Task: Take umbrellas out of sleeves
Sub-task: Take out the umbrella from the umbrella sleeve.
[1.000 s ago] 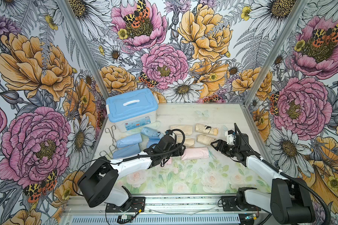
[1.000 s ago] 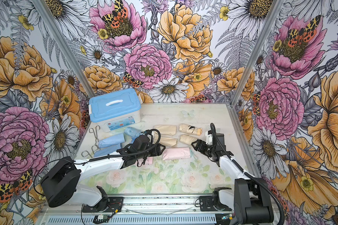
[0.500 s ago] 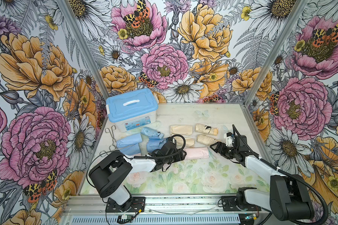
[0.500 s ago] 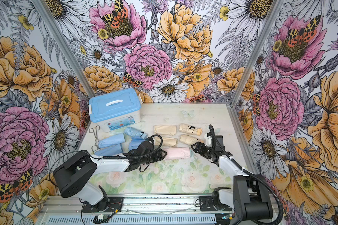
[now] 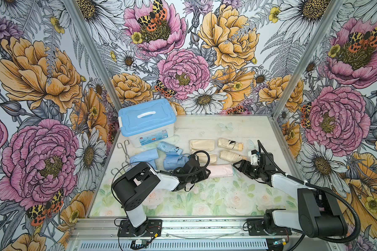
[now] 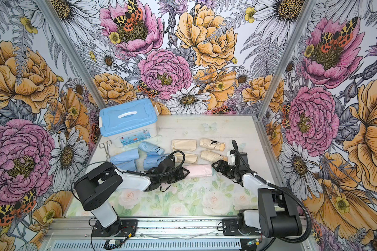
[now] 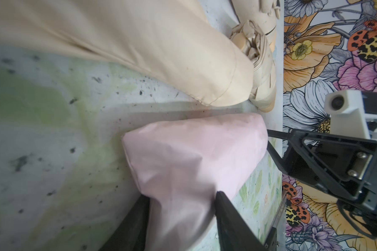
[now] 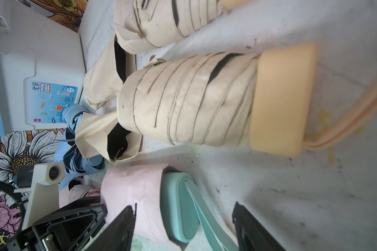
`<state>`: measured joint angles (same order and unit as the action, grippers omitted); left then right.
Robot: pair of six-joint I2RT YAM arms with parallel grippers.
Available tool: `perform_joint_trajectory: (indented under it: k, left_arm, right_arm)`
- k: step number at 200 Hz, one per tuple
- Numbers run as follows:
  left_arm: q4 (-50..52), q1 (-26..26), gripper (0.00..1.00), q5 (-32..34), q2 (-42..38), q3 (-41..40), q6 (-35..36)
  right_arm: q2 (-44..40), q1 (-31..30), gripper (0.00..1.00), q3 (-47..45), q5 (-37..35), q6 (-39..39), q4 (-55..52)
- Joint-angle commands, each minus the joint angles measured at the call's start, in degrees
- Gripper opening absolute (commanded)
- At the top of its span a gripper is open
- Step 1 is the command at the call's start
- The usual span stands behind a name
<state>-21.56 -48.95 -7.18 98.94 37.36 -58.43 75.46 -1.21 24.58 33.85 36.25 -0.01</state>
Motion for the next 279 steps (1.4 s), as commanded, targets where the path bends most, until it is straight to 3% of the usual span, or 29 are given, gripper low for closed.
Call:
perform_joint_trajectory:
  k: [1,26,58,104,143,232,279]
  left_arm:
    - [-2.8,-0.6,0.39,-0.7,1.0,1.0,-0.9]
    - [-2.8,-0.5,0.2,0.1,1.5,1.1,-0.6]
    - [-2.2,0.3,0.08,0.4,2.0,0.8,0.4]
    - [1.8,1.9,0.08,0.8,0.7,0.3,3.8]
    - [6.8,2.1,0.08,1.3,0.7,2.5,7.1]
    - [7.6,2.7,0.08,0.7,2.0,3.9,7.6]
    - [7.6,2.8,0.08,0.7,2.1,4.3,7.8]
  right_arm:
    - [2.1,-0.1,0.72,-0.5,1.8,1.7,4.7]
    - [2.7,0.2,0.67,-0.7,2.3,1.5,5.2]
    - [1.3,0.9,0.6,-1.6,3.3,1.8,5.3]
    - [-0.1,1.2,0.53,-3.7,4.2,2.3,5.5]
    - [4.5,0.5,0.5,-3.9,6.9,5.0,11.0]
    - [7.3,-1.9,0.38,-7.5,12.9,10.9,22.3]
    - [4.6,-2.0,0.09,-7.7,11.1,11.6,21.9]
